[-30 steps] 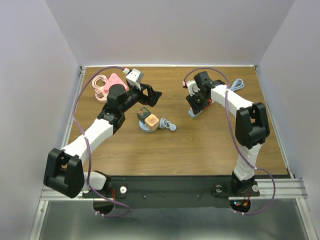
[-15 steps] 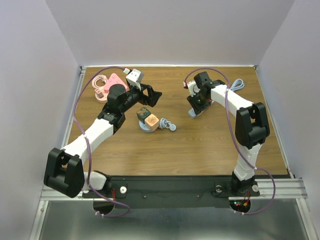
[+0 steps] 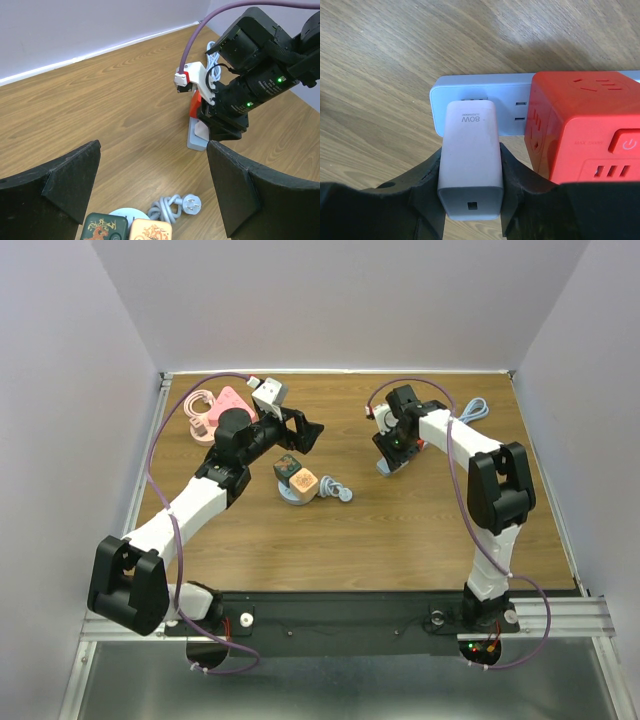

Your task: Insert the plug

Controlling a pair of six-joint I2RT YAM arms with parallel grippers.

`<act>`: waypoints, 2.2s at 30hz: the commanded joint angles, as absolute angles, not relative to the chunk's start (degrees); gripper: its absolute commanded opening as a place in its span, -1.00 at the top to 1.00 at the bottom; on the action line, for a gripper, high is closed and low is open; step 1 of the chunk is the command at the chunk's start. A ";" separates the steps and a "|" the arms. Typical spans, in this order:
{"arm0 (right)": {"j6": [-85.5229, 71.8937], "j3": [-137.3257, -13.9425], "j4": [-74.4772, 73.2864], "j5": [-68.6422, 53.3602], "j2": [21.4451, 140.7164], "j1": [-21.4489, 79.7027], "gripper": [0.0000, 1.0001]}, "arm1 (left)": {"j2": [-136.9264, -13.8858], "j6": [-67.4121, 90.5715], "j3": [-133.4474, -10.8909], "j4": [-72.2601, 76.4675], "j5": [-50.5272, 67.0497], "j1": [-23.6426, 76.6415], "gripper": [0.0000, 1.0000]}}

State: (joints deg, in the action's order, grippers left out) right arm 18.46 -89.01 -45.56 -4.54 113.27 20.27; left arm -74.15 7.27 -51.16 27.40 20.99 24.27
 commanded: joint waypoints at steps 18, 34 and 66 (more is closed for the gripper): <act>19.77 -101.33 -51.94 -5.71 123.30 20.30 0.99 | -74.44 4.92 -53.97 29.18 22.41 24.35 -0.96; 21.18 -119.32 -62.39 -3.95 135.87 23.38 0.99 | -75.76 4.57 -55.02 27.60 23.29 24.43 -0.93; 18.28 -130.08 -60.92 -5.01 143.18 27.77 0.26 | -77.78 4.92 -57.30 24.35 21.10 25.49 -0.91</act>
State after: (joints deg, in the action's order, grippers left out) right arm 19.09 -130.21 -80.29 4.01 139.96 24.58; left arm -78.06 5.15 -54.06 23.46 22.13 25.19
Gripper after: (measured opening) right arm 0.427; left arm 0.953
